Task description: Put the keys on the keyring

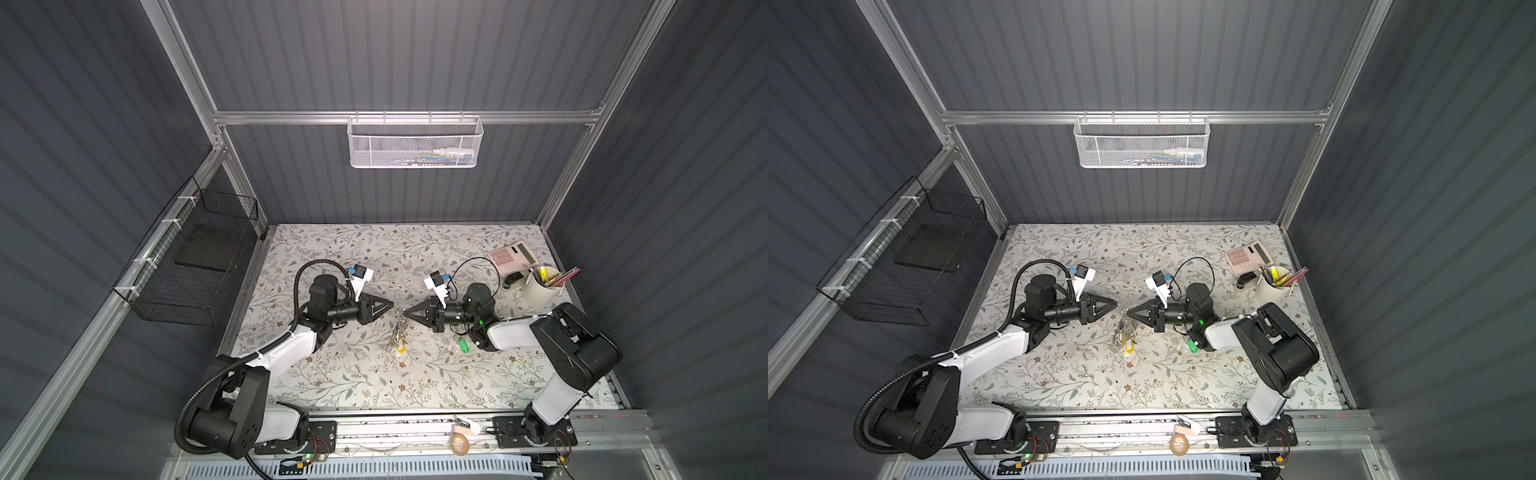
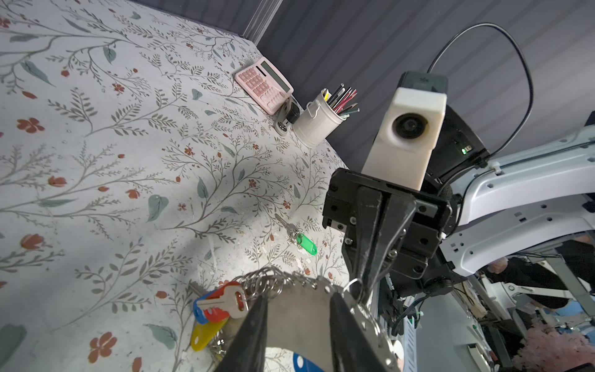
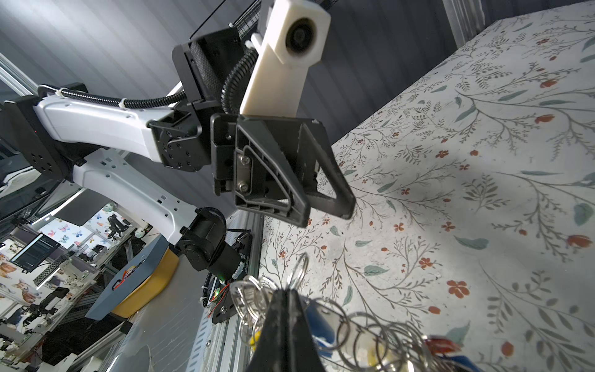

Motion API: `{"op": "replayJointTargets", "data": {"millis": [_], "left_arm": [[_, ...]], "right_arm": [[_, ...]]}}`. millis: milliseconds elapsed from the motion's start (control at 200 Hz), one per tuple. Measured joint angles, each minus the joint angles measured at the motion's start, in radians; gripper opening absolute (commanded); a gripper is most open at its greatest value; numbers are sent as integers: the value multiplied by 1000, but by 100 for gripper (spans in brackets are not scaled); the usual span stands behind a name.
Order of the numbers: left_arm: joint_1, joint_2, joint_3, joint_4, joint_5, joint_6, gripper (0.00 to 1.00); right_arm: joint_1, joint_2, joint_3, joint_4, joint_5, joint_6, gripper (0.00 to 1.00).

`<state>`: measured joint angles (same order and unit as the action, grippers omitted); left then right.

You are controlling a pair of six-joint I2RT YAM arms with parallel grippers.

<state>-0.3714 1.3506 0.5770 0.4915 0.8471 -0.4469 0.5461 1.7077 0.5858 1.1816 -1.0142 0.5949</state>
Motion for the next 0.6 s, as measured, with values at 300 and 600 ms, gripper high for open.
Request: {"op": "replayJointTargets", "data": {"millis": [300, 600], "left_arm": [[-48, 46, -114, 287, 27, -152, 39], [-67, 169, -159, 587, 48, -282, 33]], "right_arm": [[1, 0, 0, 1, 0, 0, 0], [1, 1, 2, 2, -3, 0, 0]]}}
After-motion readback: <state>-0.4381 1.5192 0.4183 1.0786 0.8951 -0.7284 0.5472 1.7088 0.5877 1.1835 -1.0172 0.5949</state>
